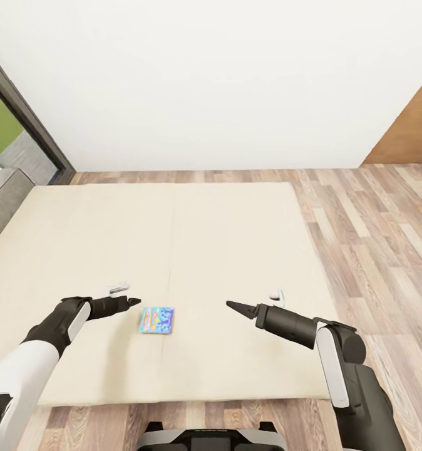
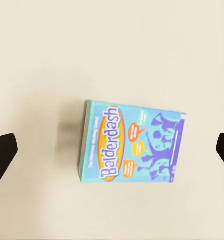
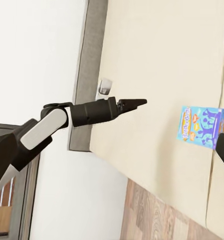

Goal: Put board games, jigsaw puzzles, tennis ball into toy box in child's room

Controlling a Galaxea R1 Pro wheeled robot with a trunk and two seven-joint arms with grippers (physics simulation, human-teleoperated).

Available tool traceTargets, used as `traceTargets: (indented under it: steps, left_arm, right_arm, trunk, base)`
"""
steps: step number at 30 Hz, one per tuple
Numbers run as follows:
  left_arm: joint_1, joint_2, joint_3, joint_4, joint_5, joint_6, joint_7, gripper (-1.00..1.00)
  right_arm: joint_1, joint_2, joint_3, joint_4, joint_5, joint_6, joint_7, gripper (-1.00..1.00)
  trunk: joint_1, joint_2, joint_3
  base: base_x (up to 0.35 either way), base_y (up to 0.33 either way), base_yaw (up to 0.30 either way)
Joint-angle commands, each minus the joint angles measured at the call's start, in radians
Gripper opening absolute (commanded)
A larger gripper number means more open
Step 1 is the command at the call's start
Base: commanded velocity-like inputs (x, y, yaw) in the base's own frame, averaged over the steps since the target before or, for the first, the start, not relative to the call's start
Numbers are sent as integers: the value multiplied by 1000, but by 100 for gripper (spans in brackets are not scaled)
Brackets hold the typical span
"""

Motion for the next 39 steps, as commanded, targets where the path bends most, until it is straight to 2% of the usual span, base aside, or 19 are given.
traceTargets:
  steps: [1,8,33,35,38,39]
  left_arm:
    - [0,0,2,-8,5,10,-2,100]
    - [0,1,2,-48,5,18,-2,100]
    - [0,0,-1,-53,3,19,0,100]
    - [0,0,0,-53,3,20,0,100]
    - [0,-1,1,-53,3,21,-1,100]
    - [0,-2,0,-53,3,21,-1,100]
  right_arm:
    - [-1,2,-2,0,5,3,7,100]
    - [-1,0,-2,0,5,3,7,100]
    - [-2,4,-5,-2,4,18,10,100]
    - [-10,8,-4,-2,3,18,11,100]
    - [-51,10,-6,-2,-4,18,11,100]
    - [-82,9,-8,-1,-17,18,11,100]
  trunk:
    - [1,-2,-1]
    - [1,-2,-1]
    - [1,-2,-2]
    - [1,-2,-4]
    - [1,-2,-8]
    - [1,-2,-10]
  base:
    - [0,0,-85]
    - [0,0,-31]
    - [0,0,-1]
    - [0,0,0]
    - [0,0,0]
    - [0,0,0]
